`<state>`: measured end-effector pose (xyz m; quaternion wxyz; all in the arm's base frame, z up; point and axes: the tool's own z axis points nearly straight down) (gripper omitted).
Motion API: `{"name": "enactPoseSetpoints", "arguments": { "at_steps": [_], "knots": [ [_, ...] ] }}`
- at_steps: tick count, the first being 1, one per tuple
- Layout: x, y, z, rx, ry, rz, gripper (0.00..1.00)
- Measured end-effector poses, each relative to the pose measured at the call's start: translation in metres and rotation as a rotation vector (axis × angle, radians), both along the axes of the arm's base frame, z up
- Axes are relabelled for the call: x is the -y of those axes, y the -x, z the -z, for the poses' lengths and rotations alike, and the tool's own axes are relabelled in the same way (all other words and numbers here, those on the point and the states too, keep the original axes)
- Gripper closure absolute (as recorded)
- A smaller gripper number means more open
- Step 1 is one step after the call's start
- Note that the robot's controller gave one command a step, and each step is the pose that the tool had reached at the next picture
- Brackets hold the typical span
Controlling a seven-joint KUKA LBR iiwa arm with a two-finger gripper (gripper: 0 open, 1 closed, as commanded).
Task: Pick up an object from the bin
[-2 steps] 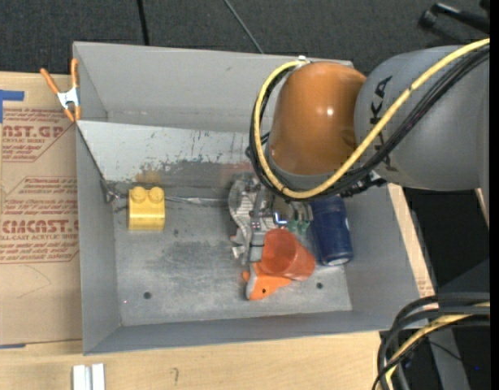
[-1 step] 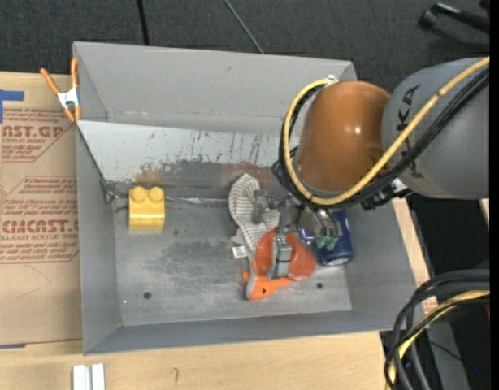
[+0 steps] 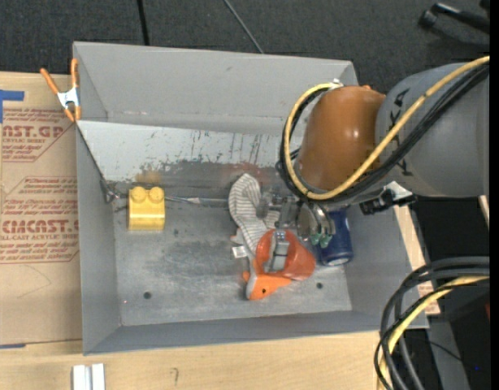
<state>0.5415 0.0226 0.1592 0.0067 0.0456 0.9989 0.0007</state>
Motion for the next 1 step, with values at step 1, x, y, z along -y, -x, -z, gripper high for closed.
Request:
{"name": "enactPoseSetpoints", "arguments": {
  "at_steps": [1],
  "knots": [
    [0.0030,0.0014,0.0168,-0.006,-0.001,0.049,0.00]
  ]
}}
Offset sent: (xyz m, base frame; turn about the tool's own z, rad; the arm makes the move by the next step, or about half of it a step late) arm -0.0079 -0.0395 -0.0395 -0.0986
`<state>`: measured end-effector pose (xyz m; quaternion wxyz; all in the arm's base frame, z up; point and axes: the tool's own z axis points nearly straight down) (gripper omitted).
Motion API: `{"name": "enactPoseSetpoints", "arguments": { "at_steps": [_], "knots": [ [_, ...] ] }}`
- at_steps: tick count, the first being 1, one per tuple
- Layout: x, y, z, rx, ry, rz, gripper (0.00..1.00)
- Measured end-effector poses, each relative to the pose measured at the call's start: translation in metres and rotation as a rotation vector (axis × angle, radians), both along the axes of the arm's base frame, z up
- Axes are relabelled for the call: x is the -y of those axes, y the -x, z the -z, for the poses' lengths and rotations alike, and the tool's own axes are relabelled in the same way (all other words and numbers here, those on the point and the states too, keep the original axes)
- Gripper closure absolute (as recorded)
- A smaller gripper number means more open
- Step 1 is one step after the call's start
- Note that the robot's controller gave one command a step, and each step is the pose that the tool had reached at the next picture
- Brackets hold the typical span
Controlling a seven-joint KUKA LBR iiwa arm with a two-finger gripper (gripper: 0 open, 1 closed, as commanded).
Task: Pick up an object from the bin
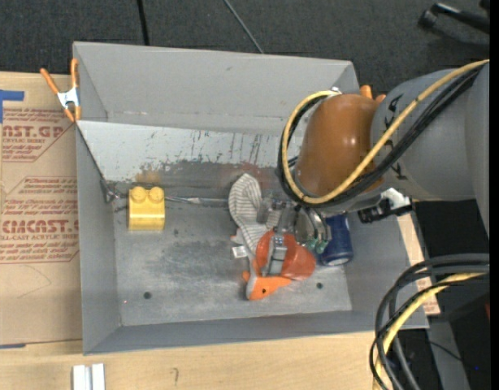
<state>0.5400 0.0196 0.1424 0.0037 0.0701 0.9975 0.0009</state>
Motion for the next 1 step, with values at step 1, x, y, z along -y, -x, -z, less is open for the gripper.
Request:
{"name": "enactPoseSetpoints", "arguments": {
  "at_steps": [1],
  "knots": [
    [0.0190,0.0066,0.0171,-0.010,0.001,-0.061,0.00]
  ]
}}
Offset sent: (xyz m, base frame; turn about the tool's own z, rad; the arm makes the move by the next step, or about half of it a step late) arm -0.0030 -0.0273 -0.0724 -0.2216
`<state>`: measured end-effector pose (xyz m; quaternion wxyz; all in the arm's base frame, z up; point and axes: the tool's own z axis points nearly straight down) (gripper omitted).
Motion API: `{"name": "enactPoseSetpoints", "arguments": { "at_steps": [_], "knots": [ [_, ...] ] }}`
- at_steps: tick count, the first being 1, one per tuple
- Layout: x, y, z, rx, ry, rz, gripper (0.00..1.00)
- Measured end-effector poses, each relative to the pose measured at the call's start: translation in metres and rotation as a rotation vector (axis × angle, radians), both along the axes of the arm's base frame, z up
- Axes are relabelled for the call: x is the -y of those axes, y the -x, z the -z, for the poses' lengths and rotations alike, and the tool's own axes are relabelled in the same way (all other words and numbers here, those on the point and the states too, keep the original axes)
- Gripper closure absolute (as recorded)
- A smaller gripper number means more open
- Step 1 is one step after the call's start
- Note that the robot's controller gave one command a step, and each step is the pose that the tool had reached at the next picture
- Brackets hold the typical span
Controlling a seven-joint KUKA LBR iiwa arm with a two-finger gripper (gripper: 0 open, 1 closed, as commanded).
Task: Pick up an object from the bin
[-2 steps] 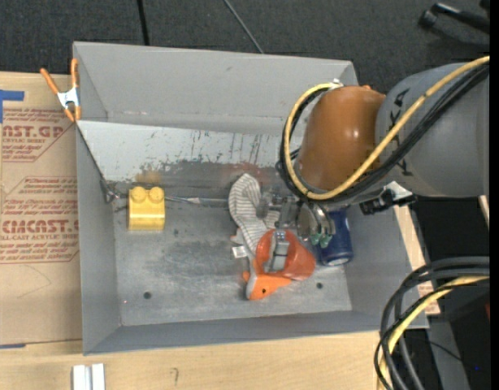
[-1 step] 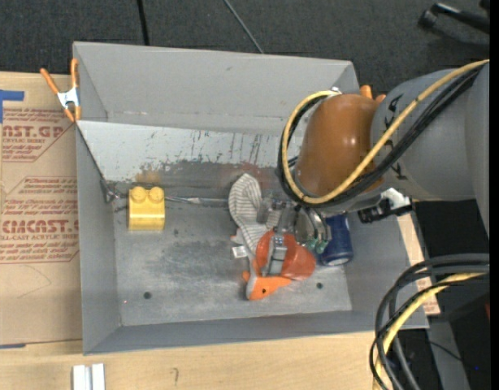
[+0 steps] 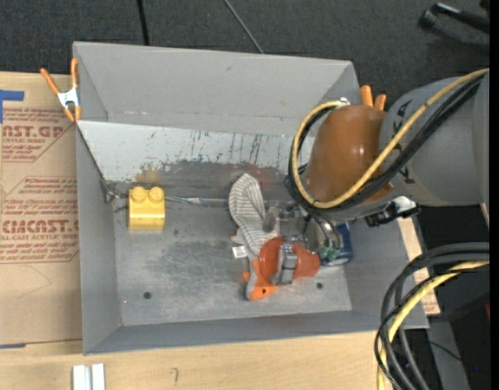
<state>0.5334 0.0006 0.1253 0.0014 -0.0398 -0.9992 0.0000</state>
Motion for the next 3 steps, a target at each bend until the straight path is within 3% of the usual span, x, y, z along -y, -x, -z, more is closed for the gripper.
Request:
{"name": "enactPoseSetpoints", "arguments": {
  "at_steps": [1,2,3],
  "knots": [
    [0.007,-0.008,0.050,0.017,0.000,-0.160,1.00],
    [0.007,-0.008,0.050,0.017,0.000,-0.160,1.00],
    [-0.013,-0.007,-0.033,0.004,-0.001,-0.154,1.00]
  ]
}}
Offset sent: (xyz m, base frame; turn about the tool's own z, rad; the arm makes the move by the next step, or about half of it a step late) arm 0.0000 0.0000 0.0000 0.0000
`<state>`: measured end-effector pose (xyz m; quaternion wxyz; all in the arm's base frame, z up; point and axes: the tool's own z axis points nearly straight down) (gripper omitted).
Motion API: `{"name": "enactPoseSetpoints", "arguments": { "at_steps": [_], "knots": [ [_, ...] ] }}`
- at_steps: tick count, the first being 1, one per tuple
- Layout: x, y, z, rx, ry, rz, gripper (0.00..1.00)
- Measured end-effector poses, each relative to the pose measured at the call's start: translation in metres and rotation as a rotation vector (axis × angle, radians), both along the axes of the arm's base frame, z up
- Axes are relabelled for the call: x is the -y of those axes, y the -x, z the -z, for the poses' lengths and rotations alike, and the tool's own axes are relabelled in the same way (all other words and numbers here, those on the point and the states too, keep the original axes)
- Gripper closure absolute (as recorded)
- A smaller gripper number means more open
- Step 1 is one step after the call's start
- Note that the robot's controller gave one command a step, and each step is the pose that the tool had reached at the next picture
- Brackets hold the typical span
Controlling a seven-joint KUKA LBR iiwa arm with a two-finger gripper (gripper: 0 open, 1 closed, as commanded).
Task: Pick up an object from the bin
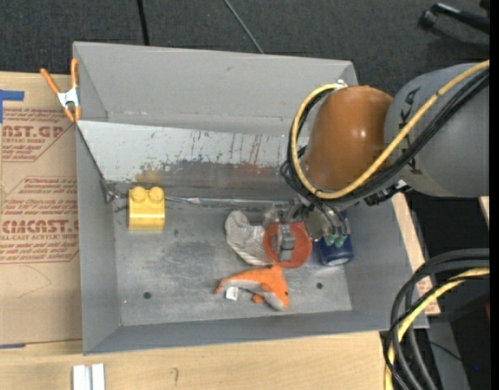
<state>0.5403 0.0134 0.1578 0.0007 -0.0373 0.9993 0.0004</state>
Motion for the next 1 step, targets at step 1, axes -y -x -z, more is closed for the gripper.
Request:
{"name": "enactPoseSetpoints", "arguments": {
  "at_steps": [1],
  "knots": [
    [-0.0001,0.0000,0.0000,0.000,0.000,0.000,1.00]
  ]
}}
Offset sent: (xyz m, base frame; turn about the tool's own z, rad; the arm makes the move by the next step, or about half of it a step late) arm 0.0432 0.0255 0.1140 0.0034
